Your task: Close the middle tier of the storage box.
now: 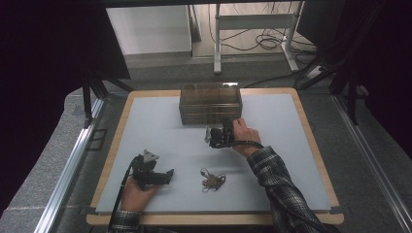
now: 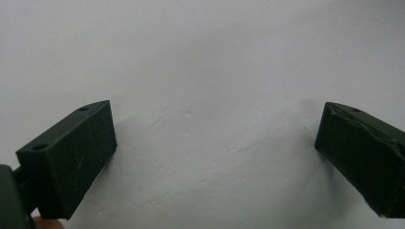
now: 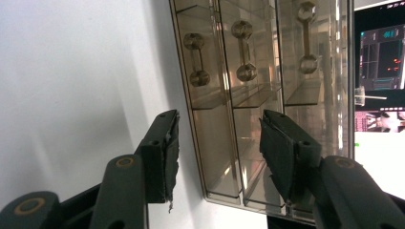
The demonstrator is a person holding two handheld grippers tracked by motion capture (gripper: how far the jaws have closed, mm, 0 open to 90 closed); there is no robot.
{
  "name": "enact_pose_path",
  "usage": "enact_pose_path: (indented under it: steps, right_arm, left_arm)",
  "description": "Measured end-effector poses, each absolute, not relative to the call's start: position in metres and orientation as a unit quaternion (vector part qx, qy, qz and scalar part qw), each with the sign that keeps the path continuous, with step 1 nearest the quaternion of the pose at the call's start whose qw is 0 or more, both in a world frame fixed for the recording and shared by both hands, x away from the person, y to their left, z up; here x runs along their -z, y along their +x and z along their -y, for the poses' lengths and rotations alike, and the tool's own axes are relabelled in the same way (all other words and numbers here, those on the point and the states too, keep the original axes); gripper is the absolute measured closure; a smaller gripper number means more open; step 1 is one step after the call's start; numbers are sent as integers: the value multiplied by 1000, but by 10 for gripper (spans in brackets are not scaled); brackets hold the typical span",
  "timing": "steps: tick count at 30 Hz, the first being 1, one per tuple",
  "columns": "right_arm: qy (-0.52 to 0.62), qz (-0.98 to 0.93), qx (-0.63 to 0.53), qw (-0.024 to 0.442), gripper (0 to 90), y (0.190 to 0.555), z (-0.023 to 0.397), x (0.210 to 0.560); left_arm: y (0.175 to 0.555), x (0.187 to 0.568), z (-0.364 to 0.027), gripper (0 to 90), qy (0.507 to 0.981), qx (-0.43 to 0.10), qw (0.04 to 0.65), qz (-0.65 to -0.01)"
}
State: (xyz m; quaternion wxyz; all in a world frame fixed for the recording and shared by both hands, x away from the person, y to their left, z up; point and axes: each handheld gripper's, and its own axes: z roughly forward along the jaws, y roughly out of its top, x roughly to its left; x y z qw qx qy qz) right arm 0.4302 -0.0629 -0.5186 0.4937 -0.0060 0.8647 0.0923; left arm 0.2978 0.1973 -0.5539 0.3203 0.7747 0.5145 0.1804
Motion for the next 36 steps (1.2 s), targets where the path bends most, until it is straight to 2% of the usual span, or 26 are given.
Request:
enact_pose_path:
  steps: [9,22,36]
  right_arm:
    - [-17,-856,-90,509,532,433,55,522]
    - [-27,-851,-68,520,535,439,47,524]
    - [-41,-841,-46,538,635,445,38,527]
  left_arm:
    - [298,554,-197,8,775,-180,320,-515]
    - [298,554,-197,8,775,-180,321,-515]
    - [298,554,-197,8,775,-180,321,-515]
